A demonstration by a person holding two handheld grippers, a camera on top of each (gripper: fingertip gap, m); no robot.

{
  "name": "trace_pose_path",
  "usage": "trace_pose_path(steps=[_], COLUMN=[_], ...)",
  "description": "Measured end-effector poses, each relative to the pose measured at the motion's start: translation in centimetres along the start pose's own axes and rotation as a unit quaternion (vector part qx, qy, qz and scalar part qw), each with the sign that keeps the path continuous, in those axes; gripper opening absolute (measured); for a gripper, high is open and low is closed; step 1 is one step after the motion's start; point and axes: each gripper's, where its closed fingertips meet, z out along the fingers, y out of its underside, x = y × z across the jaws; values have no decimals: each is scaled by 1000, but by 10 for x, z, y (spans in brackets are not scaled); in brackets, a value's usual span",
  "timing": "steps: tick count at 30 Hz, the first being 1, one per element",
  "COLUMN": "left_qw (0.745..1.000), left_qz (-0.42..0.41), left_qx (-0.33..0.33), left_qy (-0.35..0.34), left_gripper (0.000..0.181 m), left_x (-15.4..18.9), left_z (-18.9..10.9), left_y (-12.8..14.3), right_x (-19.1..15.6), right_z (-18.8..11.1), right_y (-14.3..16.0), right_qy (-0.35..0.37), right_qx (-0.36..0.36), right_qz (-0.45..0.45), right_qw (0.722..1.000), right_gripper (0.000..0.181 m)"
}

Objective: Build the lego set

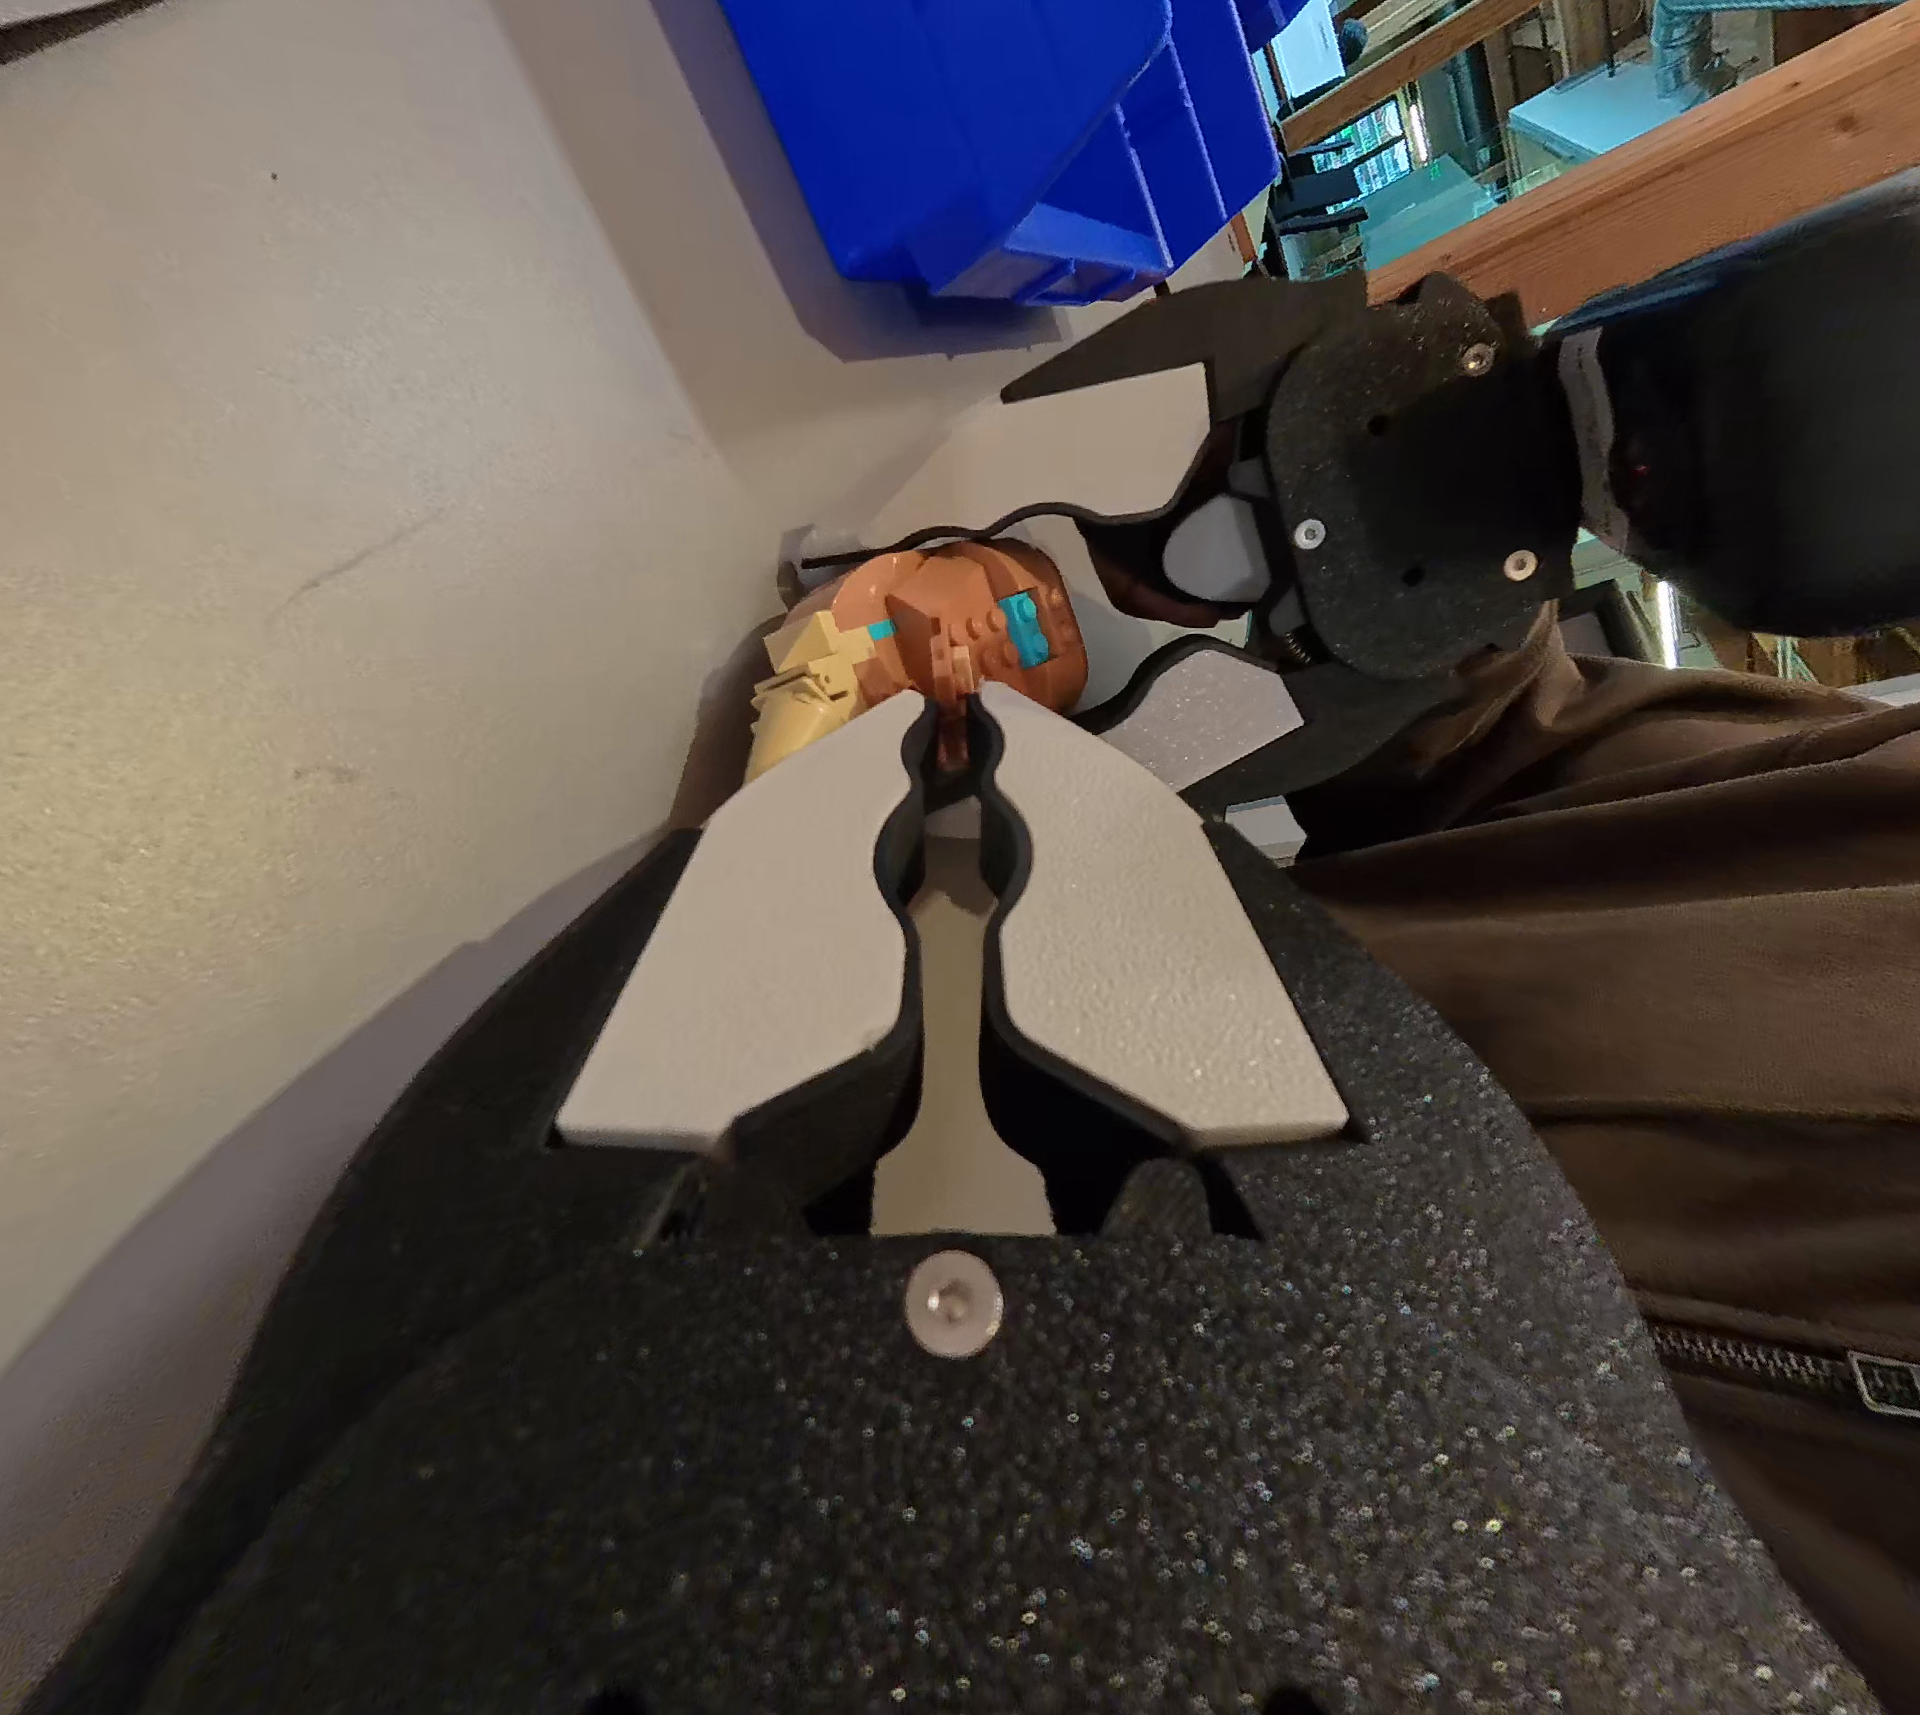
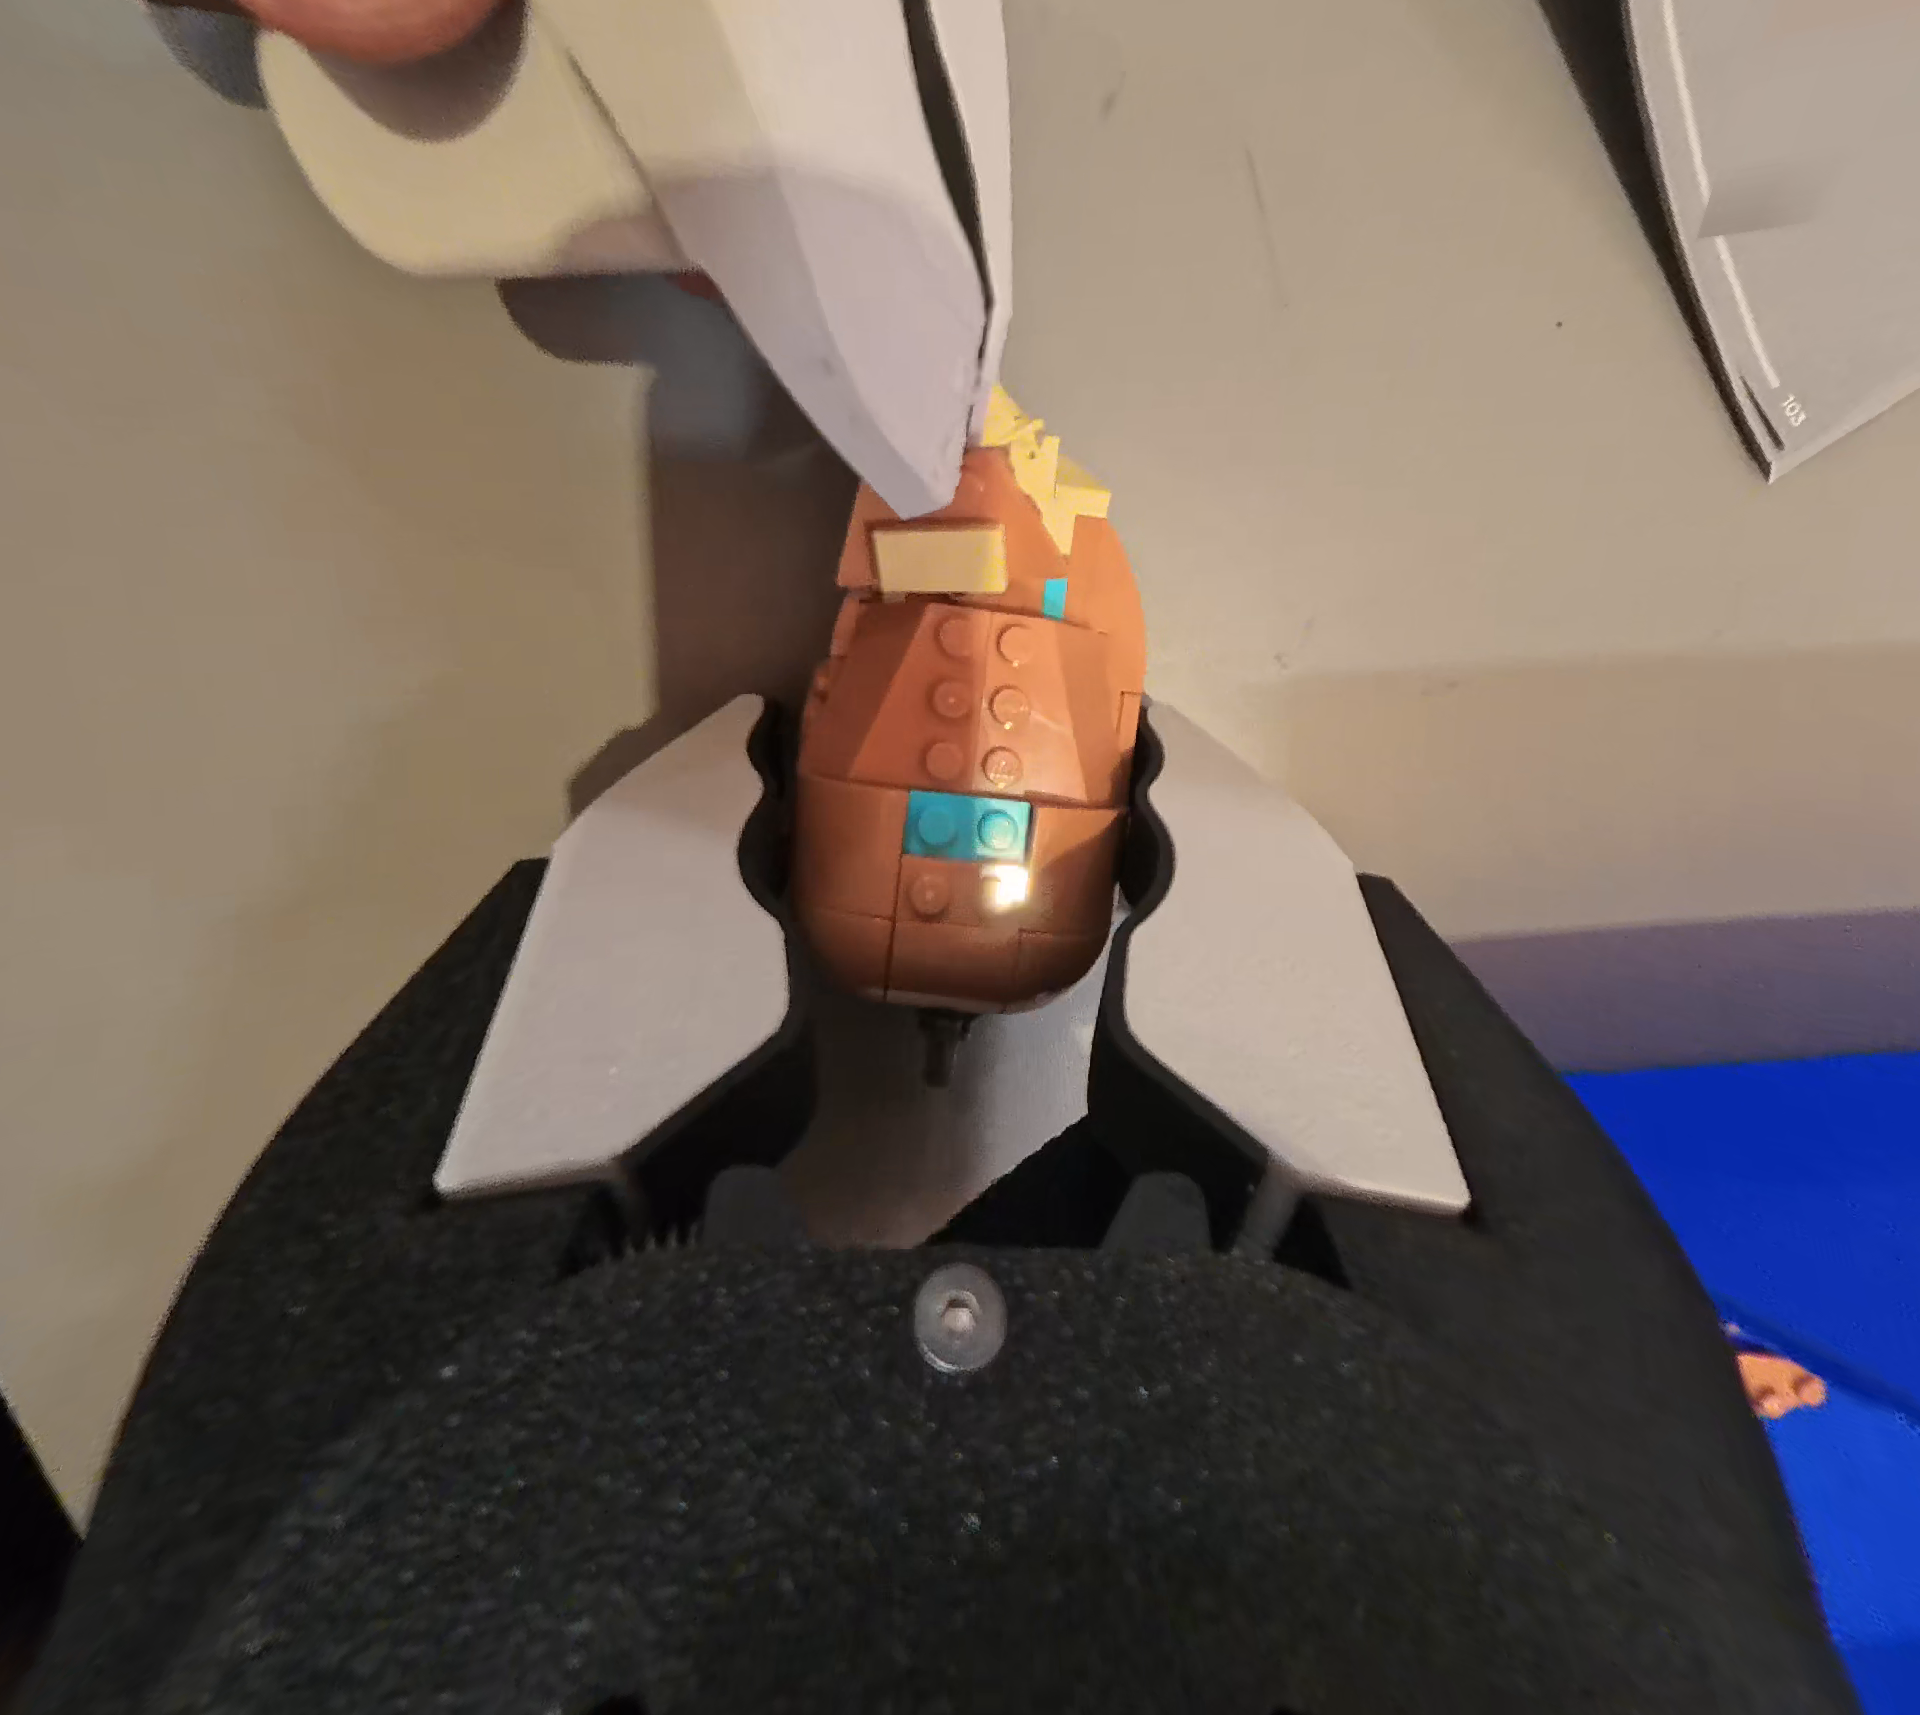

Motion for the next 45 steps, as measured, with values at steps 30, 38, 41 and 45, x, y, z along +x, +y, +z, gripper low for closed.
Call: trace_pose_path(steps=[30, 38, 41, 45], left_qw=[999, 999, 999, 999], left_qz=[18, 17, 16, 11], left_qx=[-27, -31, -31, -32], left_qy=[-36, -34, -31, -30], left_gripper=[5, 5, 5, 5], left_x=[15, 14, 14, 13], left_z=[3, 5, 6, 7], left_y=[6, 6, 6, 6], right_x=[-12, -11, -11, -13], right_z=[-9, -6, -6, -6], right_y=[8, 12, 12, 11], right_qy=[-8, 0, -7, -11], right_qx=[81, 45, 41, 52], right_qz=[-15, -4, 2, -13], right_qw=[997, 999, 999, 998], right_gripper=[63, 66, 66, 65])
